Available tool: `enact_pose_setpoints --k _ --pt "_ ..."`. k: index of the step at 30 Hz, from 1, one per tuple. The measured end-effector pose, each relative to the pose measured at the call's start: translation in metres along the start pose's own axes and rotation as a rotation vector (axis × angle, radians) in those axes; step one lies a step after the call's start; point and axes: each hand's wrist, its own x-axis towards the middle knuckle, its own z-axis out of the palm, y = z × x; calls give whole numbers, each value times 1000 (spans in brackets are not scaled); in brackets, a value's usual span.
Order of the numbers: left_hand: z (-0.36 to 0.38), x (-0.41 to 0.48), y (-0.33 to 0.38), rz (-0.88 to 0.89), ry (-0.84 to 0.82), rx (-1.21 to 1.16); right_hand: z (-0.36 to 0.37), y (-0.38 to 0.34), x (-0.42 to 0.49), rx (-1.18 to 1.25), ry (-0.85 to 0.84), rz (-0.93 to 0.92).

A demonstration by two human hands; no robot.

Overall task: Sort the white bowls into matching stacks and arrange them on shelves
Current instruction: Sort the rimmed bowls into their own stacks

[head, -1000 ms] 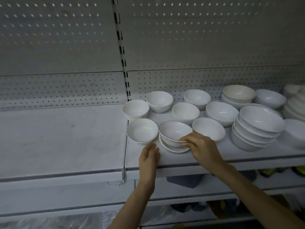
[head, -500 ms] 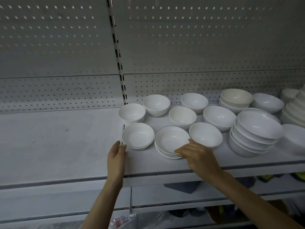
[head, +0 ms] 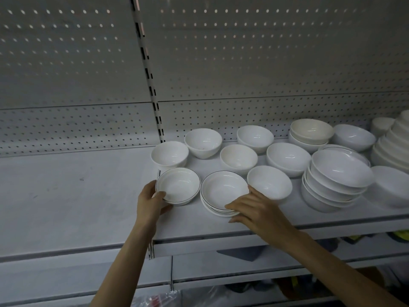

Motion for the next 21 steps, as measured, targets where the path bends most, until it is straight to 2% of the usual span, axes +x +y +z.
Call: enact_pose_setpoints --k 7,13,17,21 --pt "-4 -1 -1 -11 49 -62 1 -7 -1 258 7 197" --pt "-10 -6 -5 -16 82 -138 0 -11 -8 342 6 308" --pt "-15 -15 6 14 49 -191 -1 -11 -6 346 -27 310" --pt "-14 -25 22 33 -33 -205 -5 -17 1 457 -1 432"
